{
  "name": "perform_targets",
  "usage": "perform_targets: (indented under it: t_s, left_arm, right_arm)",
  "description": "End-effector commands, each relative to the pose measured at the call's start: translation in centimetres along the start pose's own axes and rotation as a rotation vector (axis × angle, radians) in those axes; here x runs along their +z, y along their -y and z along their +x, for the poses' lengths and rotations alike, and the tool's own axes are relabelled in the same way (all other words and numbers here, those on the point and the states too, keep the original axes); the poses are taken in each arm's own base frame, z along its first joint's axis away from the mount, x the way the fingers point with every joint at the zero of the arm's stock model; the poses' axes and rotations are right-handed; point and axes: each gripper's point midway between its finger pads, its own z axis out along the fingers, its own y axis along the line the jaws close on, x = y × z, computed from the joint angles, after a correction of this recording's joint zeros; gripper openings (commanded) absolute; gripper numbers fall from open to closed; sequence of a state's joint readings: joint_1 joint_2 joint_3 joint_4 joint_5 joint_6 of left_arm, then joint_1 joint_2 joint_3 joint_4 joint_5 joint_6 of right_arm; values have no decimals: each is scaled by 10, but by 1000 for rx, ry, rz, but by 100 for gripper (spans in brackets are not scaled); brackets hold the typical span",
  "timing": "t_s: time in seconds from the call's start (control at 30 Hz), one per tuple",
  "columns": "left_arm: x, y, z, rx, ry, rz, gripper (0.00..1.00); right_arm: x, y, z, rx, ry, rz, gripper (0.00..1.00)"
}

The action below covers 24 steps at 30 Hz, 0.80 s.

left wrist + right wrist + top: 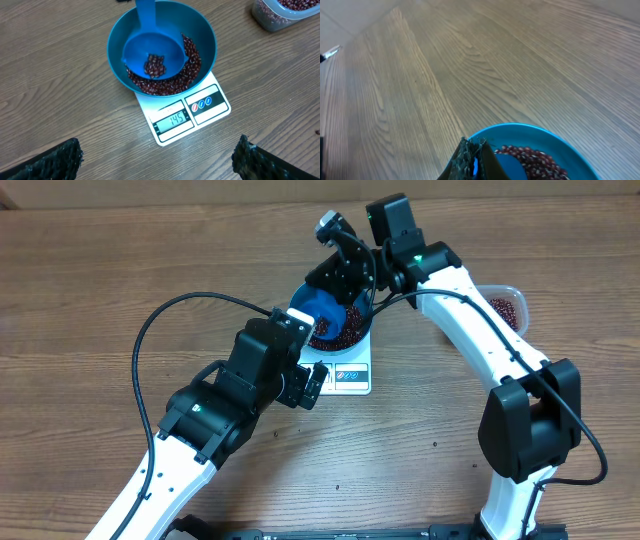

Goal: Scoop item into bowl and weigh 150g on scale
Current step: 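Scoop beans out of the teal bowl and lift with the right gripper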

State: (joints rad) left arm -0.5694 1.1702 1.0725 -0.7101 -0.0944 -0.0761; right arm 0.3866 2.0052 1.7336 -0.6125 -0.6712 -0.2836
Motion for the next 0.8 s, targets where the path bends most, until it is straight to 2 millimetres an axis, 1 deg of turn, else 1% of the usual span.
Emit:
perform_targets:
  t_s: [0.0, 0.17, 0.53, 0.77]
  left_arm:
    - [4, -1, 2, -5, -9, -10, 99]
    - [4, -1, 3, -5, -10, -10, 100]
    - [4, -1, 3, -5, -10, -10, 100]
    - [4, -1, 3, -5, -10, -10, 100]
  right_arm:
    - [-10, 5, -17, 6, 44, 9, 4]
    - [-13, 9, -20, 7, 54, 16, 4]
    - [-18, 7, -32, -28, 92, 25, 4]
    - [-23, 5, -39, -110, 108, 32, 4]
